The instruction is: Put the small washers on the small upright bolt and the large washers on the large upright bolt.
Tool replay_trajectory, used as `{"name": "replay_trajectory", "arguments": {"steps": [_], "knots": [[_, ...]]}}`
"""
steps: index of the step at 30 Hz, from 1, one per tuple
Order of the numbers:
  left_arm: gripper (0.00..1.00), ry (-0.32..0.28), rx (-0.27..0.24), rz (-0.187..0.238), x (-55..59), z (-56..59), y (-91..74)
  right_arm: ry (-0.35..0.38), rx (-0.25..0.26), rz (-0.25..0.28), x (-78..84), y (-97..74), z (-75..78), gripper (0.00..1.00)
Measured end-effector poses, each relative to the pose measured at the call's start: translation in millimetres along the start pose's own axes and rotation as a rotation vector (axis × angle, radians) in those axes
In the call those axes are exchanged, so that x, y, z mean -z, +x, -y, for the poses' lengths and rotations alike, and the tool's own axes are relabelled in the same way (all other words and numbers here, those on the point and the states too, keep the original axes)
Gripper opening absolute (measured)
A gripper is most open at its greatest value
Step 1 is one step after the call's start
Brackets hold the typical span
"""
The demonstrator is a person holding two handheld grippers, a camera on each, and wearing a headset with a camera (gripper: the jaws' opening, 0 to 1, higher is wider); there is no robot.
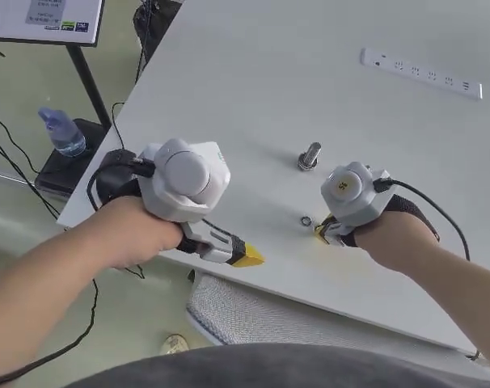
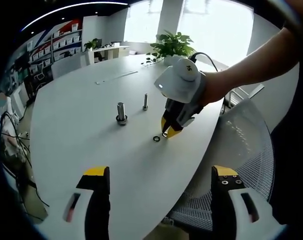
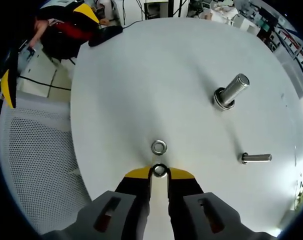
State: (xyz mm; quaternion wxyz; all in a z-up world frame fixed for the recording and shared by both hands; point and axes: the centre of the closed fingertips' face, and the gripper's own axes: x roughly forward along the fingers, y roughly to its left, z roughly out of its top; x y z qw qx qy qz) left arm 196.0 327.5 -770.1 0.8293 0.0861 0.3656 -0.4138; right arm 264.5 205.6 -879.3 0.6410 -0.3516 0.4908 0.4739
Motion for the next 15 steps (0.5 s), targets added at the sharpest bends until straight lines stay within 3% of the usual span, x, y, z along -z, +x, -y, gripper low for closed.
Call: {"name": "replay_trajectory", "arguments": {"steps": [11, 15], "knots": [[0.85, -0.007, -0.014, 0.033, -4.3, -1.3, -1.1, 0.01, -0.008, -0.002, 1.7, -17.5, 12.8, 0.12], [0.86, -0.01, -0.026, 0.027, -4.2, -2.6, -1.1, 0.028, -0.011, -0.001, 4.8, -24.0, 19.8, 0.12]]}}
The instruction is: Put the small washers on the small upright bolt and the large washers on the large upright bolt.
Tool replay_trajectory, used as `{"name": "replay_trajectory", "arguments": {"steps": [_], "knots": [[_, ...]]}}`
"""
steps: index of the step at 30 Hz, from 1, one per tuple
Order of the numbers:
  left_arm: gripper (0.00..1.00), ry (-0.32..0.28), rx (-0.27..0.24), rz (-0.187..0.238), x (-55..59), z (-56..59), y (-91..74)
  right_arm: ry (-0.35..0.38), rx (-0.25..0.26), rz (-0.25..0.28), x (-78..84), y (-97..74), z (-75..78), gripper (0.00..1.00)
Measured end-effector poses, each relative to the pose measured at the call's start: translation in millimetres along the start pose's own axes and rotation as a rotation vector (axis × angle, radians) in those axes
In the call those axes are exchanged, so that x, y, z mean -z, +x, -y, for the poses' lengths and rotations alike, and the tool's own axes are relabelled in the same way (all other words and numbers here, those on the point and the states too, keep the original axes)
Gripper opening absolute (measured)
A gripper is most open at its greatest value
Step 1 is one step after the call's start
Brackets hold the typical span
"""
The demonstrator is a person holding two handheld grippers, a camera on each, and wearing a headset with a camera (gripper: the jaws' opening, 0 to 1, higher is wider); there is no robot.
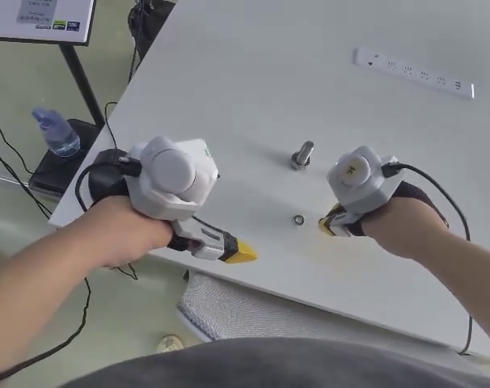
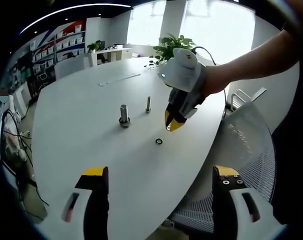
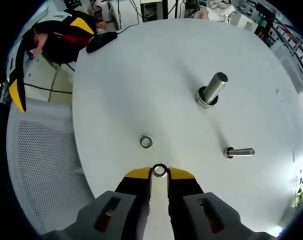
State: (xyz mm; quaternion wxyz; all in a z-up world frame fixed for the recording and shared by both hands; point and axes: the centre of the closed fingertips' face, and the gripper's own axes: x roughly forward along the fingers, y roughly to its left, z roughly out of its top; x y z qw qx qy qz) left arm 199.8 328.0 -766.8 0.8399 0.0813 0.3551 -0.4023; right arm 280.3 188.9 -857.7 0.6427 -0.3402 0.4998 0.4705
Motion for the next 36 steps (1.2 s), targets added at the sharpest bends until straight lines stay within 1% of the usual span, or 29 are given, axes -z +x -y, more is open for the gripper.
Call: {"name": "replay_trajectory", "arguments": {"steps": [2, 5, 8, 11, 12, 14, 16, 17, 18, 20, 23, 27, 28, 30, 32, 35, 36], "knots": [[0.87, 0.005, -0.007, 0.012, -3.7, -0.2, -0.5, 0.0, 0.001, -0.001, 1.0, -5.4, 1.0, 0.12], [0.87, -0.004, -0.014, 0.016, -6.2, -1.1, -1.0, -0.007, 0.003, -0.005, 3.4, -13.4, 4.2, 0.12], [0.88, -0.011, -0.02, 0.029, -9.8, -2.0, -0.5, -0.026, 0.001, -0.019, 8.9, -21.3, 5.9, 0.12], [0.88, -0.01, -0.034, 0.043, -12.4, -4.5, -0.1, -0.028, 0.003, -0.027, 15.2, -27.1, 12.6, 0.12], [0.89, -0.012, -0.04, 0.06, -15.2, -5.3, 0.1, -0.028, 0.005, -0.026, 17.7, -29.9, 16.0, 0.12], [0.89, -0.018, -0.041, 0.074, -16.2, -5.1, -0.2, -0.025, 0.009, -0.026, 24.2, -30.7, 28.4, 0.12], [0.89, -0.014, -0.045, 0.09, -17.2, -5.8, 0.4, -0.009, 0.0, -0.008, 25.0, -35.5, 32.8, 0.12], [0.89, -0.022, -0.048, 0.079, -14.7, -6.1, 0.4, -0.009, -0.001, 0.001, 25.2, -38.6, 35.9, 0.12], [0.89, -0.023, -0.049, 0.077, -14.2, -6.0, 0.5, -0.005, 0.004, 0.001, 26.2, -40.5, 39.0, 0.13], [0.9, -0.023, -0.054, 0.083, -14.5, -6.3, 0.8, 0.002, 0.004, 0.007, 27.2, -43.6, 43.9, 0.13], [0.9, -0.03, -0.058, 0.088, -14.7, -5.7, 1.5, -0.006, 0.008, 0.019, 26.3, -48.8, 52.4, 0.13], [0.91, -0.029, -0.061, 0.1, -17.1, -5.8, 2.6, -0.024, 0.012, 0.048, 18.5, -54.2, 62.3, 0.13], [0.92, -0.028, -0.066, 0.112, -19.0, -7.5, 2.5, -0.021, 0.013, 0.051, 16.7, -55.2, 64.9, 0.13], [0.92, -0.035, -0.065, 0.121, -19.6, -8.9, 2.7, -0.025, 0.014, 0.056, 13.8, -55.9, 68.3, 0.13], [0.92, -0.025, -0.073, 0.104, -15.8, -11.0, 2.6, -0.03, 0.013, 0.058, 10.9, -55.9, 70.2, 0.13], [0.92, -0.023, -0.073, 0.107, -13.1, -11.9, 3.3, -0.045, 0.016, 0.058, 7.5, -56.2, 72.6, 0.13], [0.92, -0.03, -0.075, 0.094, -10.2, -11.9, 3.7, -0.047, 0.017, 0.058, 6.1, -53.8, 78.6, 0.13]]}}
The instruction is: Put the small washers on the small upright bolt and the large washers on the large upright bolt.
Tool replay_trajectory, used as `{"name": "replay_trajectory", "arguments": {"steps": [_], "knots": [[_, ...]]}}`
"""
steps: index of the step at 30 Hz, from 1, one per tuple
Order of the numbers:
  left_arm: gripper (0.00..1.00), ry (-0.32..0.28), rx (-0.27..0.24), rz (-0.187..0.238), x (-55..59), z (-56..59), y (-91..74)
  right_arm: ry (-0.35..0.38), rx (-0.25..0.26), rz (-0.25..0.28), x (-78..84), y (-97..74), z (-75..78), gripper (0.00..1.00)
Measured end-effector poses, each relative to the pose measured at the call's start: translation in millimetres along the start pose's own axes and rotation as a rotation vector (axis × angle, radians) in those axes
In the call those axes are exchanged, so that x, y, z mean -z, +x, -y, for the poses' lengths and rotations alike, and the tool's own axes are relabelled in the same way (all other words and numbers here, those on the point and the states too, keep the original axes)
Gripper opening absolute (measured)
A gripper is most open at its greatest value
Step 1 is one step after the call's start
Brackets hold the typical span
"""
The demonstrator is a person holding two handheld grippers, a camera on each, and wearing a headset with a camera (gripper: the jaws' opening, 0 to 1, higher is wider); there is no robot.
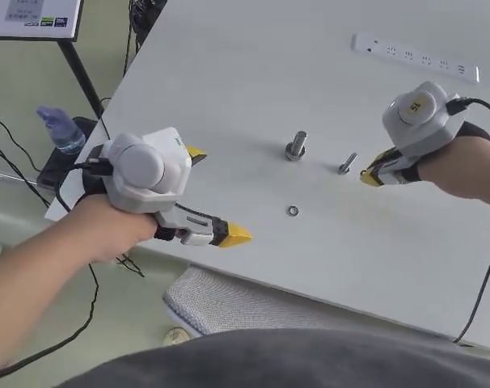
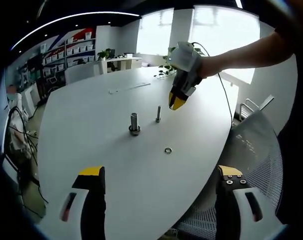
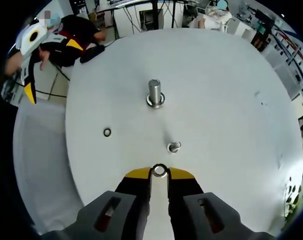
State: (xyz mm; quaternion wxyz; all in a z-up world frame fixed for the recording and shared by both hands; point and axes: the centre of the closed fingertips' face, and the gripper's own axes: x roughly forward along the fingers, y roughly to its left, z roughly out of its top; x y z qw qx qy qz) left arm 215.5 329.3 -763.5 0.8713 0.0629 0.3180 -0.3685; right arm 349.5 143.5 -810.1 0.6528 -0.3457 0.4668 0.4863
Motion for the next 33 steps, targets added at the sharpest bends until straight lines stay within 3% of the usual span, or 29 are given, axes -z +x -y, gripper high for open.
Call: {"name": "replay_trajectory", "arguments": {"steps": [5, 11, 20, 33], "knots": [[0.91, 0.009, -0.001, -0.023, 7.2, 2.3, 0.7, -0.01, 0.005, 0.007, -6.2, 1.0, 10.1, 0.13], [0.91, 0.012, -0.002, -0.02, 5.4, 4.8, 0.7, -0.026, 0.017, 0.015, -16.9, -2.3, 18.5, 0.13], [0.92, 0.03, 0.0, -0.02, -2.1, 5.7, 5.4, -0.049, 0.017, 0.011, -25.7, 0.6, 19.1, 0.13], [0.89, 0.032, 0.019, -0.056, 5.2, 7.9, 9.7, -0.049, 0.01, -0.01, -26.2, 11.4, 26.4, 0.13]]}}
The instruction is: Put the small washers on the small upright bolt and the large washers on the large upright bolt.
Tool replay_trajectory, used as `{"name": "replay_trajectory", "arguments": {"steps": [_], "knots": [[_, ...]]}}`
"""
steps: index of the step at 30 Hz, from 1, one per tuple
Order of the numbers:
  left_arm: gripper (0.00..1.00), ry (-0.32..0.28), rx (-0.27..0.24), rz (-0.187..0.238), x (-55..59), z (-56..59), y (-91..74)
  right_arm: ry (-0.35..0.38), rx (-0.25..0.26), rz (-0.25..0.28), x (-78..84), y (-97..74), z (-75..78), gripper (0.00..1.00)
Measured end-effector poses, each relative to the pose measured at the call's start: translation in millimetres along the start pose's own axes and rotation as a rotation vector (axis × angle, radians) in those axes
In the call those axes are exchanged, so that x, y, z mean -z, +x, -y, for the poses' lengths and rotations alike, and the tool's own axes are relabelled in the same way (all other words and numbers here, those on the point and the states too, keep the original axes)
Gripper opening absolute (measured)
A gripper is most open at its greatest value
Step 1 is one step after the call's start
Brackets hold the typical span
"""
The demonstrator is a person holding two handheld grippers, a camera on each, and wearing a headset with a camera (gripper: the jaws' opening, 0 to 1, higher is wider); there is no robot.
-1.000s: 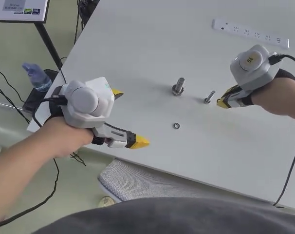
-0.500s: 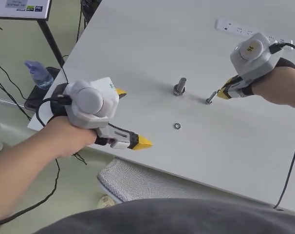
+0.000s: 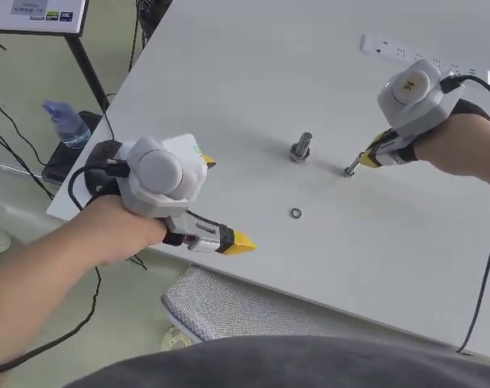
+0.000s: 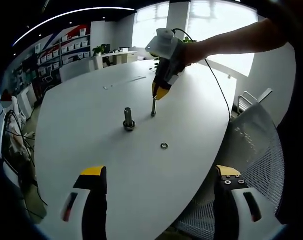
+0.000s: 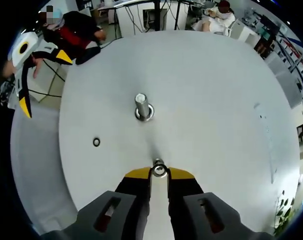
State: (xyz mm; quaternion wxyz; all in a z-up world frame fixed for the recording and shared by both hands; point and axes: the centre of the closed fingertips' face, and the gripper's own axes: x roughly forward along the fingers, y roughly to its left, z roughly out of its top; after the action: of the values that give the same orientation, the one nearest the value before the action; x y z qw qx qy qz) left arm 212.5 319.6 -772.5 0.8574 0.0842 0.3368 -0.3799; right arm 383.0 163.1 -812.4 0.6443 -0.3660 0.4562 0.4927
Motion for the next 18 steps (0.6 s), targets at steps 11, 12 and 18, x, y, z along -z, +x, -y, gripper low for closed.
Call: {"name": "replay_trajectory", "arguments": {"steps": [11, 12, 18], "knots": [[0.88, -0.004, -0.002, 0.003, -1.0, -3.4, -0.5, -0.012, 0.0, -0.012, -1.0, 3.8, 0.9, 0.13], [0.88, -0.006, -0.001, 0.004, -1.0, -3.6, -0.5, -0.01, -0.001, -0.013, -1.1, 4.5, 1.2, 0.13], [0.87, -0.013, -0.001, -0.002, 1.2, -2.9, -1.2, -0.011, -0.005, -0.021, 0.1, 10.3, 3.9, 0.13]]}}
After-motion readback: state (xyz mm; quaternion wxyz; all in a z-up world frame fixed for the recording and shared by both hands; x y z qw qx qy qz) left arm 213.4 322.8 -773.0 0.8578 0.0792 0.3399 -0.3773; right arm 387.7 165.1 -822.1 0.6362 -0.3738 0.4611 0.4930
